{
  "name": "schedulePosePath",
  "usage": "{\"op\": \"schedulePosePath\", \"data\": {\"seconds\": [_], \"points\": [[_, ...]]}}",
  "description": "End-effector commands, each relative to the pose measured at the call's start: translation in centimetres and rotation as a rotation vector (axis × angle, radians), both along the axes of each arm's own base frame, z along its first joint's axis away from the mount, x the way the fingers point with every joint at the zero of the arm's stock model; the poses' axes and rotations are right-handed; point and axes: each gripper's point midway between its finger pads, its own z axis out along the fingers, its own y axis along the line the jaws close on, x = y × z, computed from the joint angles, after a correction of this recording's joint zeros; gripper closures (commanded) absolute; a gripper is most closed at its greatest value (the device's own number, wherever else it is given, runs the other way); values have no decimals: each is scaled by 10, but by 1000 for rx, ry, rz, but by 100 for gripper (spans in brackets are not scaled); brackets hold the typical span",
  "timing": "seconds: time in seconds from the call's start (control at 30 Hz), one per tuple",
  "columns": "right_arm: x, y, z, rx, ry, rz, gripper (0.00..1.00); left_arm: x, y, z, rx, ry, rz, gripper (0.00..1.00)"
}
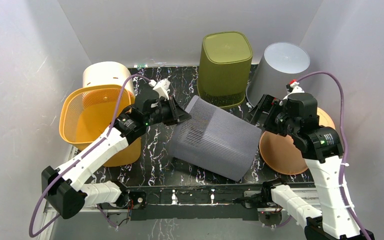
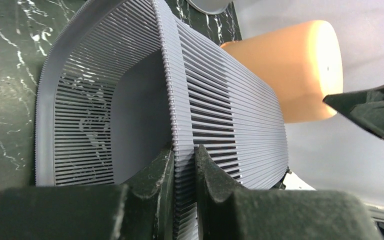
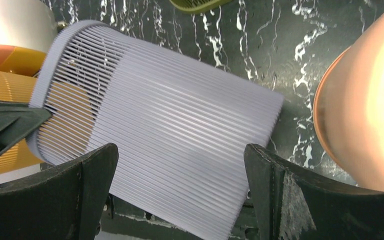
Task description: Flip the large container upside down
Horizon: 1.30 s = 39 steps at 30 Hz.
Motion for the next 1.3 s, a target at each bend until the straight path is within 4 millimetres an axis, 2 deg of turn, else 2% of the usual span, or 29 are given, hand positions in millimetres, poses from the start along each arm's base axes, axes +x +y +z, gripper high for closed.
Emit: {"op": "schedulePosePath", "data": {"seconds": [0.0,0.2,0.3,0.4,0.47,0.53,0.7,0.73,0.83,0.9,1.03,1.2,1.27], "points": [[-2,8,-9,63,21,0,2,21,43,-19,170,-88,175,100],[-1,7,-29,74,73,-29,2,27,68,-16,202,-165,278,100],[-1,7,-36,80,87,-41,2,24,71,-18,250,-177,252,100],[-4,9,-47,92,115,-45,2,22,76,-20,324,-153,229,79],[-5,13,-51,118,120,-36,2,21,77,-16,347,-157,212,62],[-6,19,-56,154,121,-22,2,21,77,-9,362,-171,192,50],[-4,35,-57,258,98,14,2,22,80,7,422,-197,150,29],[-4,38,-58,277,101,21,2,22,82,8,441,-190,150,27],[-4,42,-59,300,103,29,3,22,83,19,451,-203,147,26],[-5,44,-62,310,108,39,5,22,78,23,429,-212,123,26],[-4,48,-67,327,118,53,10,22,67,15,430,-178,70,31],[-3,50,-69,344,118,51,19,21,57,4,400,-152,47,51],[-3,50,-68,347,114,53,26,21,56,-2,399,-137,44,68]]}}
